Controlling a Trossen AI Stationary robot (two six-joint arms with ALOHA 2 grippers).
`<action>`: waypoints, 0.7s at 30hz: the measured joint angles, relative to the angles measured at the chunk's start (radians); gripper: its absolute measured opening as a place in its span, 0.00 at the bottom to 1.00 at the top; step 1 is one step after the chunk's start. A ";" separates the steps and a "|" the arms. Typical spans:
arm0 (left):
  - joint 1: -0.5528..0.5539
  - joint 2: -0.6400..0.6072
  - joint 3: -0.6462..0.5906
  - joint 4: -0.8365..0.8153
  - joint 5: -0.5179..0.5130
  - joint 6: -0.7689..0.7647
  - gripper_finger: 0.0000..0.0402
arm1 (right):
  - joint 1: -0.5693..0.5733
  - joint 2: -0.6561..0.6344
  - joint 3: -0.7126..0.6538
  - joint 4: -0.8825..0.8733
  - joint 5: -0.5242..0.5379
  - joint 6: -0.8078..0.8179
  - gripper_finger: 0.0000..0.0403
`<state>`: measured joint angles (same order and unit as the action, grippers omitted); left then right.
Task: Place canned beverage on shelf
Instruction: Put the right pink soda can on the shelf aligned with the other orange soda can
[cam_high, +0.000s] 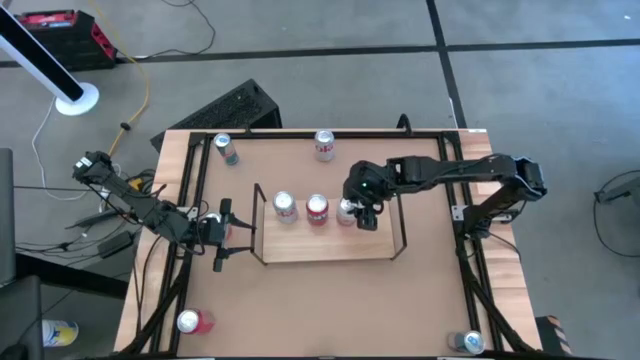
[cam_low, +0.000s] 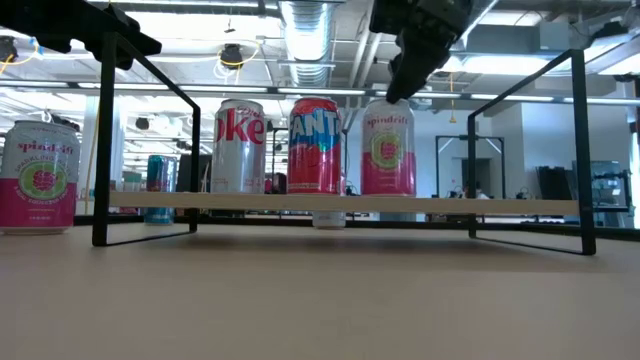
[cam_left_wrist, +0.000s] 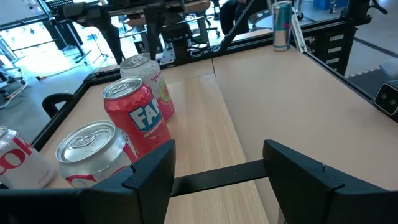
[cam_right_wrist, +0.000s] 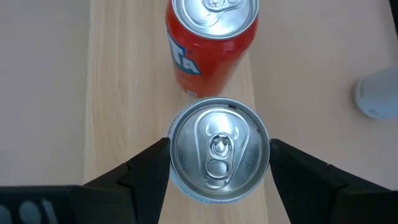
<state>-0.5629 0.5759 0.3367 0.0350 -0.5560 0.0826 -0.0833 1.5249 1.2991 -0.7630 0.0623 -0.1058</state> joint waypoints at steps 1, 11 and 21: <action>0.000 0.000 0.000 0.000 0.000 0.000 0.57 | -0.004 0.000 0.000 0.000 0.000 -0.015 0.69; 0.000 0.000 0.000 0.000 0.000 0.000 0.57 | -0.018 0.000 0.000 0.002 0.007 -0.045 0.68; 0.000 0.000 0.000 0.000 0.000 0.000 0.57 | -0.015 0.000 0.000 0.002 -0.024 -0.025 0.69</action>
<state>-0.5632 0.5759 0.3367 0.0349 -0.5560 0.0822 -0.0982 1.5249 1.2989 -0.7607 0.0385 -0.1309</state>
